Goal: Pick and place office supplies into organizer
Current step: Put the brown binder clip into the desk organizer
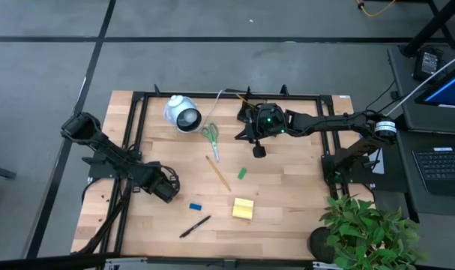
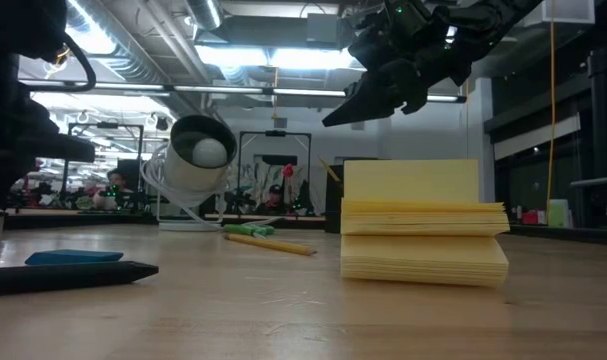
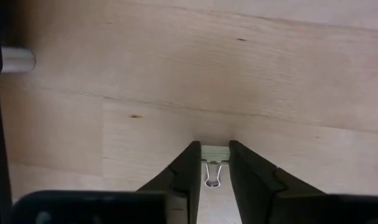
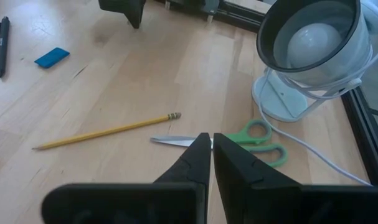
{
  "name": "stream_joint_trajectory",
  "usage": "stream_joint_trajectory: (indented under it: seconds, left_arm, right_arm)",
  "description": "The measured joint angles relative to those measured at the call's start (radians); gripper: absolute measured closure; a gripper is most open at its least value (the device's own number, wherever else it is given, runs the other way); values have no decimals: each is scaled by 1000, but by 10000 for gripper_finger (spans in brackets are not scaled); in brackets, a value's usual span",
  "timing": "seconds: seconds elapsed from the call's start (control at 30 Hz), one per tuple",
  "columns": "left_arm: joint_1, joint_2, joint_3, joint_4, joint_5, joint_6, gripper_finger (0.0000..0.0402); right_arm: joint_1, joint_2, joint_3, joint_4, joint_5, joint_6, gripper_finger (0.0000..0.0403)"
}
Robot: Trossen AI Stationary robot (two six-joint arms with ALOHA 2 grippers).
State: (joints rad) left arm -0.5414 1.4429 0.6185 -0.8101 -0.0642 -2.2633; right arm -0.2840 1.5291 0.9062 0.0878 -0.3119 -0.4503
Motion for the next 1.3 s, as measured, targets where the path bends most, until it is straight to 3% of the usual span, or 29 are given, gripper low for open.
stream_joint_trajectory:
  seconds: [0.3, 0.47, 0.77, 1.03, 1.3]
  left_arm:
    - [-2, -57, -7, 7, -40, 27, 335]
    - [-13, -122, -5, 7, -183, 57, 336]
    - [-40, -198, -4, 21, -529, 185, 336]
    - [-42, -222, -2, 194, -797, 488, 336]
    - [-21, -223, -2, 502, -986, 1021, 336]
  right_arm:
    - [0, 0, 0, 4, 1, 0, 377]
    - [0, 0, 0, -2, 1, 0, 377]
    - [0, 0, 0, -26, 3, 3, 377]
    - [1, 0, 0, -83, -9, 8, 377]
    - [13, -19, 0, -93, -32, 99, 380]
